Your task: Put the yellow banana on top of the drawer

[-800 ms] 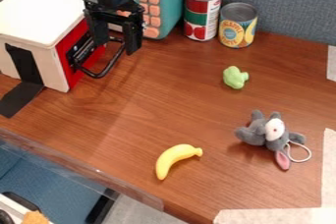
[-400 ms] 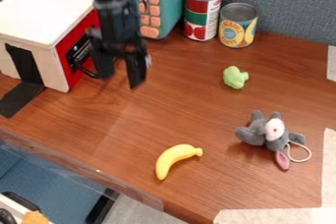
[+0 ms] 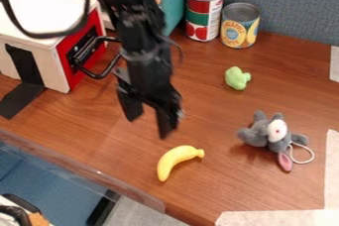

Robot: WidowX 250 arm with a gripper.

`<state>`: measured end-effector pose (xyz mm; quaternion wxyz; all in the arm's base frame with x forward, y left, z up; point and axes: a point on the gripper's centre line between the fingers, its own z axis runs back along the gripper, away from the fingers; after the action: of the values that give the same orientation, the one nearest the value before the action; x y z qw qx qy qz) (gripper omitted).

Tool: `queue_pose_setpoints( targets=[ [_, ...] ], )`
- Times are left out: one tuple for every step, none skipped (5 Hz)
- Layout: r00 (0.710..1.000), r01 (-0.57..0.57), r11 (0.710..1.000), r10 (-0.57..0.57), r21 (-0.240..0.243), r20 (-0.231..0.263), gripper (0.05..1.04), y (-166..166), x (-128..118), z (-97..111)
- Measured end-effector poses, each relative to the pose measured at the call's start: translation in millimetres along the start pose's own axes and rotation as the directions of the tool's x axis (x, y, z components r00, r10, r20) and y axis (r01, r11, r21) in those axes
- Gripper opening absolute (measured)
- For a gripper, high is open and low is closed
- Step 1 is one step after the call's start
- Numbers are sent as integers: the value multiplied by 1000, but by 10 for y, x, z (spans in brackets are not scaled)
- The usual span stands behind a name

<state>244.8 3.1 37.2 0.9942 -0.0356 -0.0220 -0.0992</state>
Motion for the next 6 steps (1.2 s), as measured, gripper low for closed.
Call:
queue_pose_setpoints(
  targets=[
    [1000,11,999,-11,33,3,999,-225,-31,-239],
    [1000,19,995,-18,100,-15,948,-310,-82,-542],
    [1000,1,995,-1,102,5,660,-273,-16,-550],
    [999,-36,996,34,78,22,396,-175,-17,-427],
    [991,-90,996,89,3,101,384,63,141,71],
    [965,-207,977,213,-51,153,384,602,372,605]
  ],
)
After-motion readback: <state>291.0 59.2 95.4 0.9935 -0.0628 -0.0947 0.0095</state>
